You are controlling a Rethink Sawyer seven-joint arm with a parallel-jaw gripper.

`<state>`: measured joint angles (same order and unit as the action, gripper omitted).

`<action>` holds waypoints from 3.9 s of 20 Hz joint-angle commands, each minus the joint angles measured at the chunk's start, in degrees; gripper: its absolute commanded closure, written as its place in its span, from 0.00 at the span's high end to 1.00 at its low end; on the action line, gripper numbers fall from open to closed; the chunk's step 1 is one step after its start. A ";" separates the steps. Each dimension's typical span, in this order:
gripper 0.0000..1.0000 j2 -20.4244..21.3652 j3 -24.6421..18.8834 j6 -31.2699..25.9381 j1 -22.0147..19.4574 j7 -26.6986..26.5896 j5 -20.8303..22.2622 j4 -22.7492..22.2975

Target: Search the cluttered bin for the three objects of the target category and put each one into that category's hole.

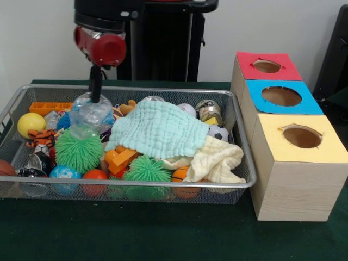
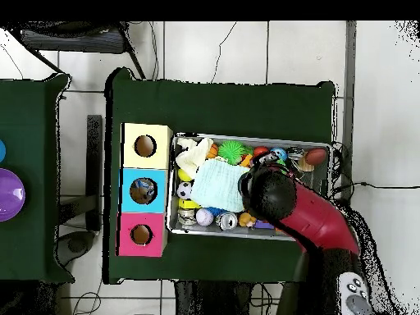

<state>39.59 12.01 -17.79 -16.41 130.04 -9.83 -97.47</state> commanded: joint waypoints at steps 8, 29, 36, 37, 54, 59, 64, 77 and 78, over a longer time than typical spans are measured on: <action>0.00 1.91 10.75 -9.86 15.57 16.22 -3.83 -1.22; 0.00 0.36 17.43 -9.12 36.44 21.10 -12.30 -4.67; 0.00 -1.13 14.55 -3.04 39.80 23.88 -16.15 -9.31; 0.00 -1.39 13.80 -1.65 39.66 23.76 -16.48 -10.11; 0.00 -0.26 9.76 3.79 43.95 25.41 -23.62 -18.57; 0.00 -0.58 10.87 3.10 45.67 25.47 -25.35 -18.34; 0.00 -0.87 10.51 3.40 46.49 25.76 -27.19 -18.30; 0.00 -2.72 13.49 0.04 50.41 26.66 -30.25 -14.08; 0.00 -2.74 13.90 -0.51 50.85 26.93 -30.45 -13.50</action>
<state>39.67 28.06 -14.74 33.52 139.72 -37.03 -112.00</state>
